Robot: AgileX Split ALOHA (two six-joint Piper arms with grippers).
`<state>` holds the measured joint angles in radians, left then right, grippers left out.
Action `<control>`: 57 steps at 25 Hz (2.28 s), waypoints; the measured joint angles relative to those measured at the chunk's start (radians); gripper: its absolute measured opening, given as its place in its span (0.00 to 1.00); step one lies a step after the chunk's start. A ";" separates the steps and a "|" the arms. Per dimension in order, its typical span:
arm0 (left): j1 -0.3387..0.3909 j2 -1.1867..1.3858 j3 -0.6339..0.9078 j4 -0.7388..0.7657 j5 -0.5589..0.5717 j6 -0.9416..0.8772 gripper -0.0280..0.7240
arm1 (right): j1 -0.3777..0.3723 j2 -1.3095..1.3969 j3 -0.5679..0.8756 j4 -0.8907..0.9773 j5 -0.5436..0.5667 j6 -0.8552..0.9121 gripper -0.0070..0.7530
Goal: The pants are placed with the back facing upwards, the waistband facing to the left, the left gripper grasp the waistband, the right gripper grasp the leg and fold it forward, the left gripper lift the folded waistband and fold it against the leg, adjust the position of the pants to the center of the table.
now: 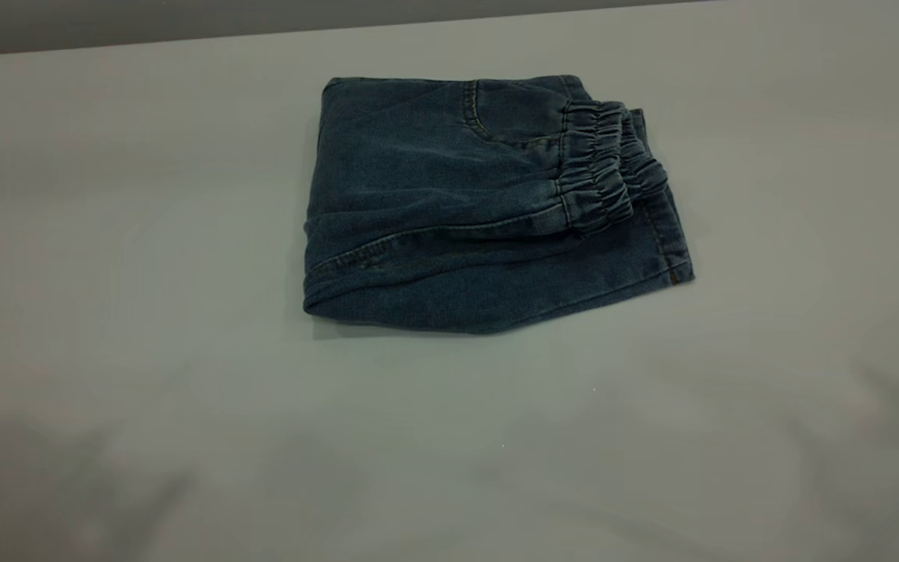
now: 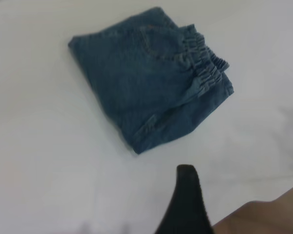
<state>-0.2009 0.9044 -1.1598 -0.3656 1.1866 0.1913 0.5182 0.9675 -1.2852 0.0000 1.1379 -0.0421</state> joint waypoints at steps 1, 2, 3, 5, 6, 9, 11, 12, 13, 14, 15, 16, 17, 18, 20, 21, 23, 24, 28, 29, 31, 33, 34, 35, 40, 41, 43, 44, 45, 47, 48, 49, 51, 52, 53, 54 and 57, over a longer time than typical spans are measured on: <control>0.000 -0.027 0.046 0.000 -0.021 -0.013 0.72 | 0.000 -0.057 0.060 0.000 -0.005 0.012 0.54; 0.000 -0.054 0.087 0.000 -0.045 -0.024 0.72 | 0.000 -0.112 0.131 -0.005 -0.008 0.019 0.54; 0.000 -0.081 0.138 0.000 -0.064 -0.025 0.72 | 0.000 -0.158 0.201 0.000 -0.012 0.032 0.54; 0.000 -0.126 0.244 0.004 -0.096 -0.025 0.72 | 0.000 -0.269 0.323 0.000 -0.014 0.059 0.54; 0.000 -0.152 0.287 0.008 -0.118 -0.025 0.72 | 0.000 -0.315 0.385 0.000 -0.009 0.067 0.54; 0.000 -0.225 0.425 0.042 -0.183 -0.032 0.72 | 0.000 -0.472 0.539 0.000 -0.004 0.069 0.54; 0.000 -0.276 0.505 0.077 -0.209 -0.055 0.72 | 0.000 -0.561 0.625 0.000 0.021 0.069 0.54; 0.000 -0.296 0.538 0.099 -0.214 -0.070 0.72 | 0.000 -0.606 0.656 0.000 0.029 0.071 0.54; 0.000 -0.321 0.561 0.122 -0.207 -0.084 0.72 | 0.000 -0.648 0.689 0.000 0.032 0.074 0.54; 0.000 -0.349 0.583 0.142 -0.194 -0.102 0.72 | 0.000 -0.681 0.715 0.000 0.033 0.076 0.54; 0.000 -0.369 0.598 0.157 -0.173 -0.114 0.72 | 0.000 -0.718 0.731 0.000 0.030 0.076 0.54; 0.000 -0.392 0.605 0.179 -0.144 -0.133 0.72 | 0.000 -0.750 0.741 0.000 0.021 0.076 0.54; 0.000 -0.412 0.605 0.196 -0.129 -0.143 0.72 | 0.000 -0.775 0.748 0.000 -0.006 0.076 0.54; 0.000 -0.436 0.607 0.214 -0.121 -0.154 0.72 | 0.000 -0.801 0.756 0.000 -0.030 0.076 0.54; 0.000 -0.483 0.619 0.245 -0.084 -0.167 0.72 | 0.000 -0.835 0.771 0.000 -0.050 0.076 0.54; 0.000 -0.510 0.631 0.266 -0.077 -0.167 0.72 | 0.000 -0.840 0.773 0.000 -0.056 0.076 0.54; 0.000 -0.563 0.650 0.296 -0.087 -0.176 0.72 | 0.000 -0.839 0.773 -0.005 -0.090 0.075 0.54; 0.000 -0.596 0.650 0.298 -0.103 -0.179 0.72 | 0.000 -0.839 0.773 -0.005 -0.089 0.073 0.54; 0.000 -0.696 0.649 0.313 -0.087 -0.179 0.70 | 0.000 -0.839 0.773 0.000 -0.077 0.072 0.54; 0.000 -0.716 0.649 0.314 -0.085 -0.179 0.70 | 0.000 -0.839 0.773 0.000 -0.077 0.072 0.54; 0.000 -0.756 0.649 0.314 -0.089 -0.176 0.70 | 0.000 -0.839 0.773 0.000 -0.077 0.072 0.54; 0.000 -0.791 0.649 0.314 -0.089 -0.176 0.70 | 0.000 -0.839 0.773 0.000 -0.077 0.072 0.54; 0.000 -0.802 0.649 0.314 -0.089 -0.176 0.70 | 0.000 -0.839 0.773 0.000 -0.077 0.072 0.54; 0.000 -0.813 0.649 0.314 -0.089 -0.176 0.70 | 0.000 -0.839 0.773 0.000 -0.077 0.072 0.54; 0.004 -0.837 0.649 0.314 -0.093 -0.175 0.70 | -0.089 -0.839 0.773 0.032 -0.078 0.071 0.54; 0.014 -0.843 0.649 0.314 -0.093 -0.174 0.70 | -0.133 -0.841 0.773 0.045 -0.078 0.071 0.54; 0.054 -0.853 0.649 0.313 -0.093 -0.173 0.70 | -0.236 -0.854 0.773 0.051 -0.078 0.071 0.54; 0.081 -0.860 0.649 0.313 -0.094 -0.173 0.70 | -0.295 -0.864 0.773 0.049 -0.078 0.071 0.54; 0.097 -0.870 0.649 0.313 -0.094 -0.173 0.70 | -0.348 -0.877 0.773 0.048 -0.078 0.071 0.54; 0.123 -0.895 0.649 0.313 -0.094 -0.173 0.70 | -0.422 -0.910 0.773 0.050 -0.078 0.071 0.54; 0.124 -0.905 0.649 0.313 -0.094 -0.173 0.69 | -0.450 -0.931 0.773 0.050 -0.078 0.071 0.54; 0.124 -0.906 0.648 0.312 -0.094 -0.174 0.69 | -0.470 -0.949 0.773 0.050 -0.078 0.071 0.54; 0.123 -0.905 0.648 0.312 -0.094 -0.174 0.69 | -0.483 -0.969 0.773 0.050 -0.077 0.071 0.54; 0.123 -0.905 0.648 0.311 -0.094 -0.174 0.69 | -0.480 -0.969 0.773 0.050 -0.077 0.071 0.54; 0.123 -0.905 0.648 0.310 -0.094 -0.174 0.69 | -0.479 -0.969 0.773 0.051 -0.077 0.071 0.54; 0.123 -0.904 0.648 0.310 -0.094 -0.174 0.69 | -0.474 -0.969 0.773 0.051 -0.077 0.071 0.54; 0.123 -0.904 0.648 0.310 -0.094 -0.174 0.69 | -0.466 -0.968 0.773 0.053 -0.077 0.071 0.54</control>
<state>-0.0779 0.0000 -0.5116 -0.0556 1.0929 0.0172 0.0524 -0.0006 -0.5123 0.0532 1.0609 0.0288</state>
